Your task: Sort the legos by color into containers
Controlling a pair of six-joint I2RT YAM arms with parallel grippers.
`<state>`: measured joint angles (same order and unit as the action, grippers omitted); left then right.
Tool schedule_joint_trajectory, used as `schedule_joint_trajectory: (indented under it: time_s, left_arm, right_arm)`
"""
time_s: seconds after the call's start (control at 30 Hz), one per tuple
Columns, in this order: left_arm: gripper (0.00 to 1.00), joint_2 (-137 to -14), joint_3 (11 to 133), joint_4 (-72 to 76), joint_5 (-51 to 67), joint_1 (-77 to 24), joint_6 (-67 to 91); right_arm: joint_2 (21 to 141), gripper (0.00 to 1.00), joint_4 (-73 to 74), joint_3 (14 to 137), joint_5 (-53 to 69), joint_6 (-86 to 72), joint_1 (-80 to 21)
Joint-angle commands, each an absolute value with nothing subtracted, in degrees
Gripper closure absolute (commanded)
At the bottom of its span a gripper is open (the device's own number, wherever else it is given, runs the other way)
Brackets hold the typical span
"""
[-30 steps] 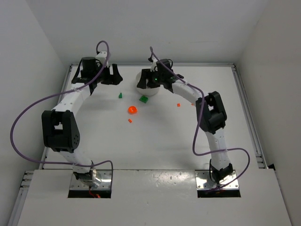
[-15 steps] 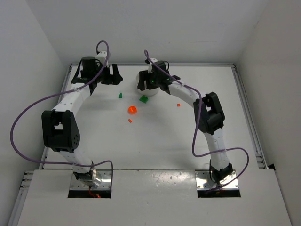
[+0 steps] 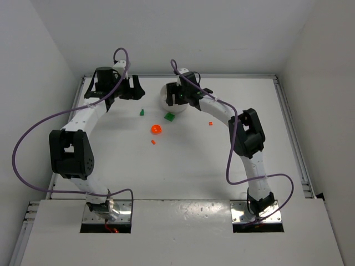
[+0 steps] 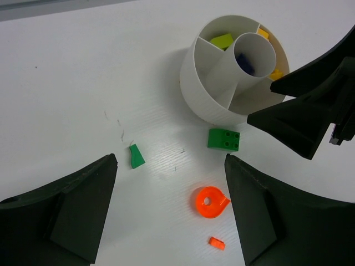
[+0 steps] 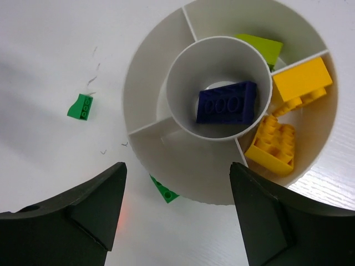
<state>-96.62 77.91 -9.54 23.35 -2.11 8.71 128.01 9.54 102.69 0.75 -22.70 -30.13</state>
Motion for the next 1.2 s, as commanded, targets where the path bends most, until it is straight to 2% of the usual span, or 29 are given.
schedule_joint_trajectory:
  time_s: [0.0,0.4,0.9,1.17]
  left_arm:
    - [0.16,-94.2,78.0,-7.1,24.6,-1.3,9.4]
    - [0.16,-94.2,77.4,-6.1,24.6,-1.3,9.4]
    - [0.16,-93.7,75.8,-5.5,24.1,-1.3,9.4]
    - [0.11,-93.2,75.2,-5.0,23.6,-1.3,9.4]
  right_arm:
    - [126.7,0.24,8.7,104.8,-1.3,-22.2,-29.4]
    - [126.1,0.21,9.2,104.8,0.0,-24.2,-29.4]
    - [126.7,0.19,9.8,105.8,-4.6,-24.2,-28.8]
    - [126.7,0.19,10.4,107.6,-5.7,-23.1,-28.3]
